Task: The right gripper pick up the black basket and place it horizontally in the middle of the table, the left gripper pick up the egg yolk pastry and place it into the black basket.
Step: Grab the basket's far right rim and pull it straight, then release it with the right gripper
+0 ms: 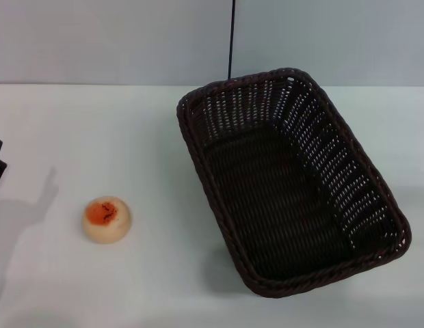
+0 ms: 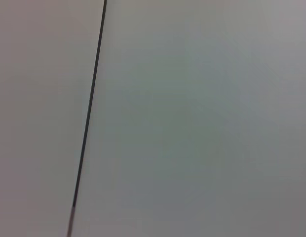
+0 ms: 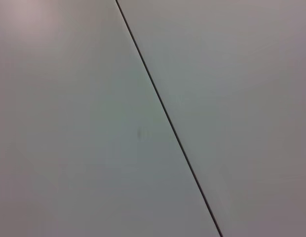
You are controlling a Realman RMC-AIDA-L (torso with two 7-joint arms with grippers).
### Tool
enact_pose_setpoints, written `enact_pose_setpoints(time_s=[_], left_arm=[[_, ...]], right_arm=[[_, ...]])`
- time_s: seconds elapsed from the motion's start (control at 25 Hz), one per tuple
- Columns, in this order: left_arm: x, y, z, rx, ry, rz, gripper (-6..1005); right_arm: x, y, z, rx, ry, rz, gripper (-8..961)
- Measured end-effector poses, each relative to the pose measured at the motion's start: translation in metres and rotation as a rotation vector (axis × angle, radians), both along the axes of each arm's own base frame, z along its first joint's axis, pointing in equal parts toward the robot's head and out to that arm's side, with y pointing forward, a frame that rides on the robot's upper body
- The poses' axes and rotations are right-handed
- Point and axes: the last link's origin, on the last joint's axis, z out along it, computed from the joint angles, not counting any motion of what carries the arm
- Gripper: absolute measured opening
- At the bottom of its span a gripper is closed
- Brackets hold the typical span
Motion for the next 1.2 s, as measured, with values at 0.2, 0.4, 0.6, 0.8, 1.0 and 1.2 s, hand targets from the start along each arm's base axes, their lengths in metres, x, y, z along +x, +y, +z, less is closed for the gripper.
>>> enact_pose_setpoints(time_s=[0.2,0.4,0.6,0.8,1.0,1.2], left_arm=[[0.005,0.009,-0.001,-0.016,0.004,-0.03,845],[0.003,0.008,0.002,-0.004,-0.008,-0.022,844],[0.002,0.01,0.005,0.009,-0.015,-0.018,843],[0.002,0.016,0.006,0.003,0.001,-0.025,842],[0.003,0.022,0.006,-0.005,0.008,-0.027,841],[0.002,0.025,0.007,-0.006,0.022,-0.029,840]], right_arm=[[-0.002,0.0,-0.001,-0.008,-0.002,0.015,739],[-0.005,0.002,-0.003,-0.035,-0.006,0.044,733],[-0.007,0.015,0.011,-0.129,0.021,0.128,730],[-0.009,0.035,0.042,-0.397,0.07,0.214,729],[-0.027,0.052,0.081,-0.674,0.081,0.219,727],[-0.055,0.069,0.112,-0.937,0.045,0.102,726]])
